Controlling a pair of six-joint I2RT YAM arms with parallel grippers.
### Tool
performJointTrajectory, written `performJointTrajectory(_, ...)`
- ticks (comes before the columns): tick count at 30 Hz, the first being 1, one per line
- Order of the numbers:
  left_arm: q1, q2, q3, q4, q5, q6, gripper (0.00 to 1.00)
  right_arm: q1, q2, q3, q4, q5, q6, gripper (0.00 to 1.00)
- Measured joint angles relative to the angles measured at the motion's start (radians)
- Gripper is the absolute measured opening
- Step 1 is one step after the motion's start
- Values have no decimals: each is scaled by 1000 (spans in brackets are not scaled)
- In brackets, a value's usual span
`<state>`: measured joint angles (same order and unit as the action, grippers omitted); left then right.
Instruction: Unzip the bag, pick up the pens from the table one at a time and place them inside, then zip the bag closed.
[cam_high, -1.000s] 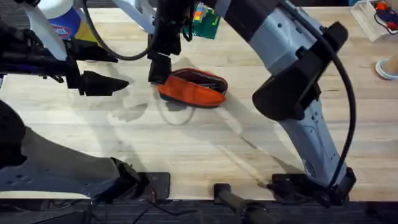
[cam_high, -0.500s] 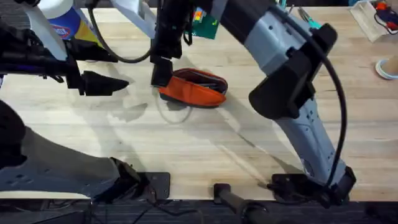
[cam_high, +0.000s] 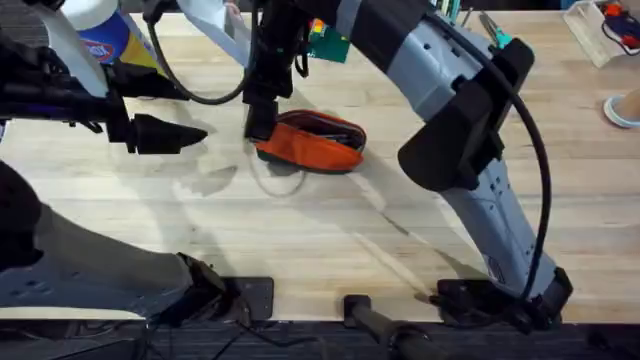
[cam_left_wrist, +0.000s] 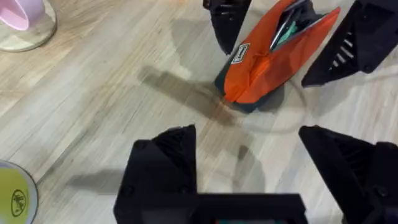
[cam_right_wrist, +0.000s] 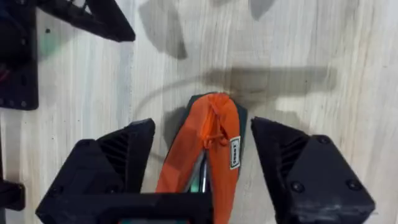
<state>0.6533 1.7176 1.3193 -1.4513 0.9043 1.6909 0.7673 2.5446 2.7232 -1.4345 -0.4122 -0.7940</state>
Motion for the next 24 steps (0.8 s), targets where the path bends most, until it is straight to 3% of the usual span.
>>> performJointTrajectory(12,0,0,0,0,0,0,995,-3,0,-4,-1,0,0,787)
performJointTrajectory(20,0,0,0,0,0,0,995,-5,0,-4,-4,0,0,764)
performJointTrajectory(24,0,0,0,0,0,0,995,-5,0,-4,-3,0,0,632)
